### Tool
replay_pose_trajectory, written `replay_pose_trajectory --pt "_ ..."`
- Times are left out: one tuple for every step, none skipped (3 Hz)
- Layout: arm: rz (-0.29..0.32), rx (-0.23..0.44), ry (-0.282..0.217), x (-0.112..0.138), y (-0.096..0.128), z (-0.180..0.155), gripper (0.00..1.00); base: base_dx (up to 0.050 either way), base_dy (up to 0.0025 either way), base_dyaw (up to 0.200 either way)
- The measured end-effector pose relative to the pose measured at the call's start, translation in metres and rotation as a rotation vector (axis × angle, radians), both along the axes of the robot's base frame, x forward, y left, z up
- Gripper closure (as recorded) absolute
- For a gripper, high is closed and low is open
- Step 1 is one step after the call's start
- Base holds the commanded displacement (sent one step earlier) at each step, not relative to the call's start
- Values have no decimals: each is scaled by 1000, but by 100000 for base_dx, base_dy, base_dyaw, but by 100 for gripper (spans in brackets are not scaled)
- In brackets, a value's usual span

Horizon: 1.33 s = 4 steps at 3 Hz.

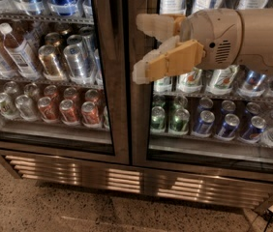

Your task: Open left fridge door

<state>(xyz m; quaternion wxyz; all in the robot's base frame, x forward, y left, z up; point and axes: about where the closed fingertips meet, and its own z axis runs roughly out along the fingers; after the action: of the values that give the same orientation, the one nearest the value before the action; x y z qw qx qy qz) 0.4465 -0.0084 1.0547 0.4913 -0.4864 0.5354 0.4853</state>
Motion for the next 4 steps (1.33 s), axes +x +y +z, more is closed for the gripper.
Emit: replay_pose_trajectory --pt "31 -47 -13 -8 25 11 0 0 0 0" --pt "32 -47 -12 -8 25 11 0 0 0 0" --pt "38 -13 41 -3 28 5 0 0 0 0" --pt "48 14 77 1 32 0 0 0 0 0"
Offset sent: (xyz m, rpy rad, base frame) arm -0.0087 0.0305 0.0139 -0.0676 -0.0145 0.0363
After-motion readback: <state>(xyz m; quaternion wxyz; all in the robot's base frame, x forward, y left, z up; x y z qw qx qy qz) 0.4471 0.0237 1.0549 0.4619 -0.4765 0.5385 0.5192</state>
